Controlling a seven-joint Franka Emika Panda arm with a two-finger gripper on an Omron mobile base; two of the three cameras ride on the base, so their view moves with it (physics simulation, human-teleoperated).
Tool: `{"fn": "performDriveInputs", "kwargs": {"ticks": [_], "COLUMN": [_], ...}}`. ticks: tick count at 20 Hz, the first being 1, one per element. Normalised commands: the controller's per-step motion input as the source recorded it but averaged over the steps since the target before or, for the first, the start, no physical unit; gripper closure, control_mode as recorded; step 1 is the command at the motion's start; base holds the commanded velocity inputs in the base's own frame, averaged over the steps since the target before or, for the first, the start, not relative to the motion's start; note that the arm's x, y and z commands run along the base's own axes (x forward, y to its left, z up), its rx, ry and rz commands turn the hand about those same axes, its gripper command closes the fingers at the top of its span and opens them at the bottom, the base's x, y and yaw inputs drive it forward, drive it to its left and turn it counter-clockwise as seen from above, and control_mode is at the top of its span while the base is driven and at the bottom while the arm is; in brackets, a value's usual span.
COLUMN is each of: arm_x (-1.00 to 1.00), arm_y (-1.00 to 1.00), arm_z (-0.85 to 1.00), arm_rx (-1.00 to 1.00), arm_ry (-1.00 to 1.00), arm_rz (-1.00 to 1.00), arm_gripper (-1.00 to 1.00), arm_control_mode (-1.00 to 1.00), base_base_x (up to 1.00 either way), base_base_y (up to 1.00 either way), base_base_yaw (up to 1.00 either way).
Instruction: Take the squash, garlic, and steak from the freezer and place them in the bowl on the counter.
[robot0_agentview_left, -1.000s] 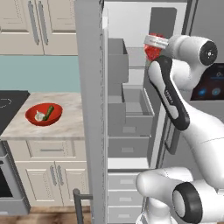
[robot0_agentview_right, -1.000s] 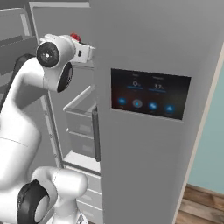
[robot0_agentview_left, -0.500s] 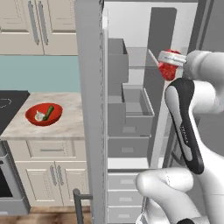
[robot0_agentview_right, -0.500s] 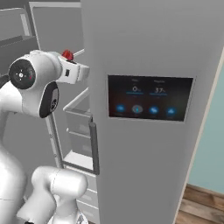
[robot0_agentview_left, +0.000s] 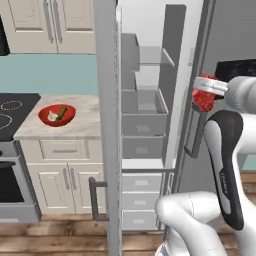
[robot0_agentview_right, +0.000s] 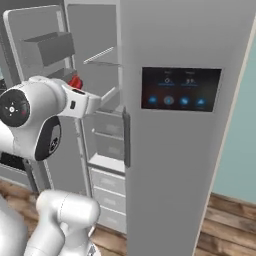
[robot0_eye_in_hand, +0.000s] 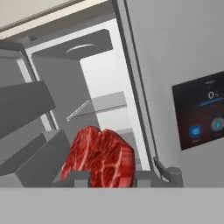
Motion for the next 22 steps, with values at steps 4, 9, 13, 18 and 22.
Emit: {"fn": "performDriveInputs", "kwargs": {"ticks": [4, 9, 13, 18, 22], "arm_x": [0.0, 0.0, 0.0, 0.0, 0.0], "arm_y": [0.0, 0.0, 0.0, 0.0, 0.0], "arm_z": [0.0, 0.0, 0.0, 0.0, 0.0], "arm_rx": [0.0, 0.0, 0.0, 0.0, 0.0], "arm_ry": [0.0, 0.0, 0.0, 0.0, 0.0], "arm_rz": [0.0, 0.0, 0.0, 0.0, 0.0], "arm_gripper": [1.0, 1.0, 1.0, 1.0, 1.0], "arm_control_mode": [1.0, 1.0, 1.0, 1.0, 1.0], "base_base_x": [-1.0, -1.0, -0.57, -0.23, -0.14], "base_base_y": [0.34, 0.78, 0.72, 0.68, 0.8], "base_base_yaw": [0.01, 0.3, 0.59, 0.72, 0.68]}}
